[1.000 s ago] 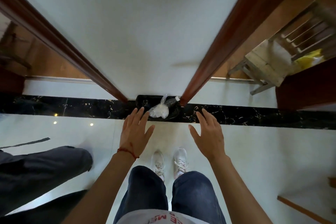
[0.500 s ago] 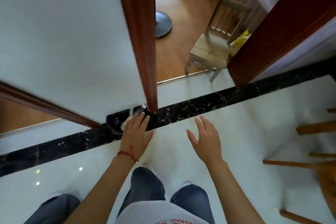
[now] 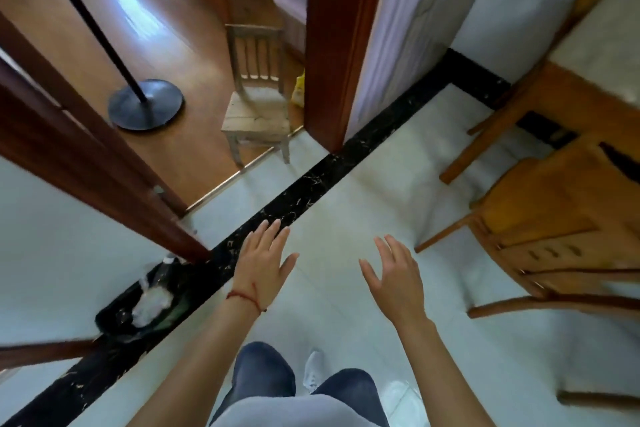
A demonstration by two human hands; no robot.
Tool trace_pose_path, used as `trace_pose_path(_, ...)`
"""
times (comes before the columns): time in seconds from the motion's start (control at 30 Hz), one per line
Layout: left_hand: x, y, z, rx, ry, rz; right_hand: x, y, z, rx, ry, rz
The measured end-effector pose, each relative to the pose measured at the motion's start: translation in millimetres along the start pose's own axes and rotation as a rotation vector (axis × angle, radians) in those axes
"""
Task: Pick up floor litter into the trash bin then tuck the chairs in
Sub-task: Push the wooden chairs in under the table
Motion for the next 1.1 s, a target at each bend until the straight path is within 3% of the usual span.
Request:
trace_pose_path(0.27, -9.2, -34.8, 112.3, -0.315, -0.113, -0.079, 67.2, 45.5, 91.0, -0.315, 0.010, 0.147)
trace_pose_path(0.63, -16.8, -53.2, 245.6, -0.753, -0.086, -0.127, 130.2, 113.4, 143.3, -0.669, 0.027, 0.301)
trace_pose_path(0.87, -29.8, -46.6, 311.6, -0.884, -0.028, -0.161, 152.4, 135.4, 162.7, -0.797, -0.028, 0.389)
trace_pose_path(1.1, -49.4, -60.8, 383.2, -0.844, 0.090, -0.191, 192.9, 131.8, 217.8, -0.810, -0.106, 0.478)
Point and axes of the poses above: each hand's wrist, its own y-axis away from the middle knuckle, its own x-axis out of the back of the hand, z = x × y, the point moved 5 cm from there along -y, towards the middle knuckle, and after that the axes turned 3 degrees about z, right-handed, at the moved point
